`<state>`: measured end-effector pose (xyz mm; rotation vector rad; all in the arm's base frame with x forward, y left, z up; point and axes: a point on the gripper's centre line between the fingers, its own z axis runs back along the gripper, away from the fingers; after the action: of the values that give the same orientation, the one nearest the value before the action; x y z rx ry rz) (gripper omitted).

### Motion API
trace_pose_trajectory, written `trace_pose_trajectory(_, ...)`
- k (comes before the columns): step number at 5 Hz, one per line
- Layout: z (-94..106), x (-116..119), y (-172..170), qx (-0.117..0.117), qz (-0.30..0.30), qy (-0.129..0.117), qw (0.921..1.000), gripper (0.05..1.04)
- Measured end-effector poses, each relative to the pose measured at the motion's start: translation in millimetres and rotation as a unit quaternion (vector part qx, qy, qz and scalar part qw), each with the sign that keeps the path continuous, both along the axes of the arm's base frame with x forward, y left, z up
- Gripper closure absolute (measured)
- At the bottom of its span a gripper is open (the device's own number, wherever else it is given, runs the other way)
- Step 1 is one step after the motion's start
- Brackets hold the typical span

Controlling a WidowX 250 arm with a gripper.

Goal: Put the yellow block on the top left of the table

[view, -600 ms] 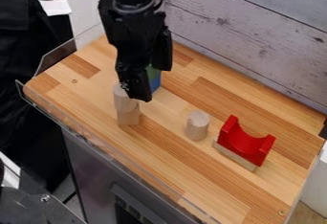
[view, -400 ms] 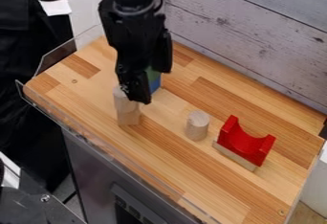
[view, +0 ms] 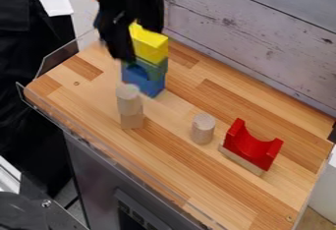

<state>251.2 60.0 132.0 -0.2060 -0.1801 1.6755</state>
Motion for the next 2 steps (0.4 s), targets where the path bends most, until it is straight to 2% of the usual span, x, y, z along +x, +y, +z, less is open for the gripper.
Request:
trace_pose_trajectory(1, 19.1, 4.2, 11.9, 0.022, -0.016, -0.015, 0.9995, 0.083)
trace_pose_trajectory(2, 23.5, 15.9, 16.4, 0.032, -0.038, -0.020, 0.9986, 0.083)
